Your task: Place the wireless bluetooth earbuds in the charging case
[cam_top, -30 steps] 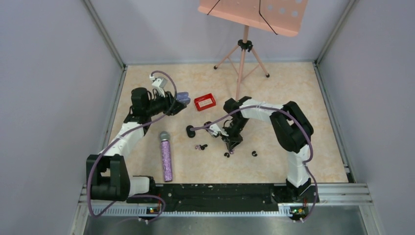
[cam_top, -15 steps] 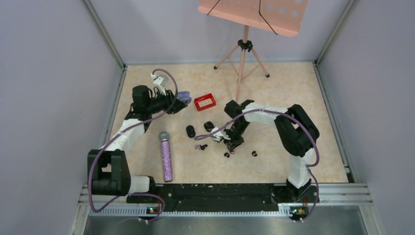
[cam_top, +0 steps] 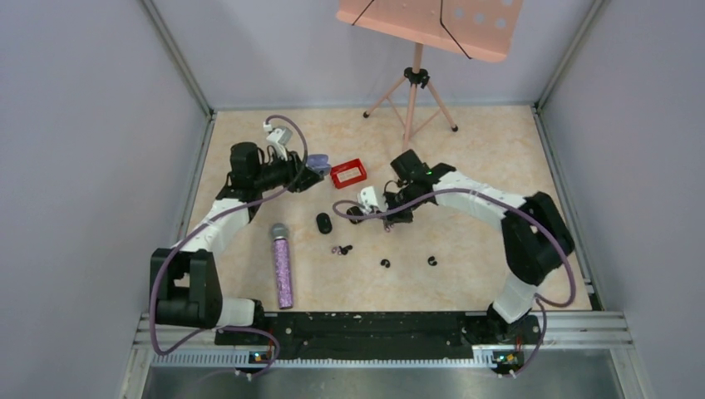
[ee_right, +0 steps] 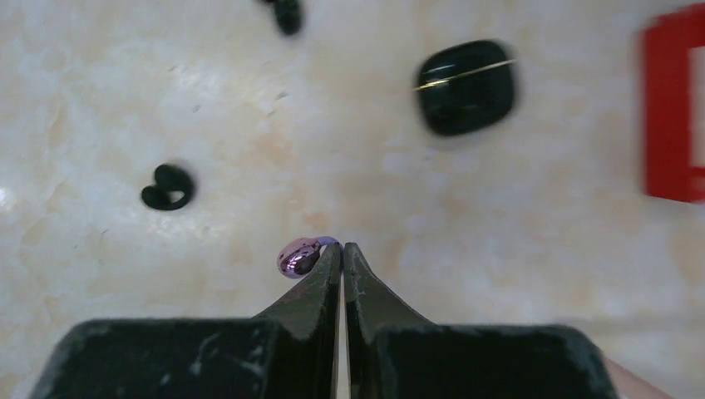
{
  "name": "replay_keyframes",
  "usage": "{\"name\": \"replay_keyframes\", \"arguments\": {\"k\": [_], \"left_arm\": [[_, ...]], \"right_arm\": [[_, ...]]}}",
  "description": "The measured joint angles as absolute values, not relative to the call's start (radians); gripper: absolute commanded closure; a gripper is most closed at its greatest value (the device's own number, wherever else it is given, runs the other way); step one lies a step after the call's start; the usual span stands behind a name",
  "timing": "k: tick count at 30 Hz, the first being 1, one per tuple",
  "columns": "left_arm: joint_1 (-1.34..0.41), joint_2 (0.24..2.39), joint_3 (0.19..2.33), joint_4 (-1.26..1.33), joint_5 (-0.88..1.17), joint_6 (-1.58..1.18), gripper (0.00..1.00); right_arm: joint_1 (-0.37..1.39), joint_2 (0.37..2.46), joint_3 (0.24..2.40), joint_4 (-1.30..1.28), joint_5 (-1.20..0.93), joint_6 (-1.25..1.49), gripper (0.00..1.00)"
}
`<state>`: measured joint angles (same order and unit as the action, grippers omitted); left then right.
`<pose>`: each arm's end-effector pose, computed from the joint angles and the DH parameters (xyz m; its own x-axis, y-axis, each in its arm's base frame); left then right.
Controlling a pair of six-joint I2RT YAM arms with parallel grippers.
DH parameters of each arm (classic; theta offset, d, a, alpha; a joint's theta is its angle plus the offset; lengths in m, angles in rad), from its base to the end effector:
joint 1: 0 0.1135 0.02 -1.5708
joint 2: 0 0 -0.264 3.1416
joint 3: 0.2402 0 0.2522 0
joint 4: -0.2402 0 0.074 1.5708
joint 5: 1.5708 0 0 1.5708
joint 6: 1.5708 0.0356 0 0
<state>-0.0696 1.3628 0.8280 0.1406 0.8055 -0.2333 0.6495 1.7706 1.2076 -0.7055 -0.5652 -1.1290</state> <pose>0.2954 -0.0463 0.2607 -0.5375 -0.1231 -0.8343 0.6046 0.6335 -0.4829 0.2613 0.2224 0.1929 0.2514 -0.7677 -0.5895 -0.9599 -0.2756 -0.0505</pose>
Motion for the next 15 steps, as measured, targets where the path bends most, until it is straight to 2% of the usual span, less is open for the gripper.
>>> {"name": "replay_keyframes", "arguments": {"k": [5, 10, 15], "left_arm": [[-0.153, 1.370, 0.862, 0.144, 0.782, -0.218, 1.00], [-0.258, 1.386, 0.921, 0.150, 0.711, -0.229, 1.00], [-0.351, 1.400, 0.992, 0.162, 0.649, -0.261, 1.00]], "right_arm": [[0.637, 1.523, 1.196, -0.455, -0.505, -0.897, 1.00], [0.658, 1.291, 1.073, -0.097, -0.382, -0.718, 1.00], [0.720, 1.245, 1.028, 0.140, -0.265, -0.628, 1.00]]}}
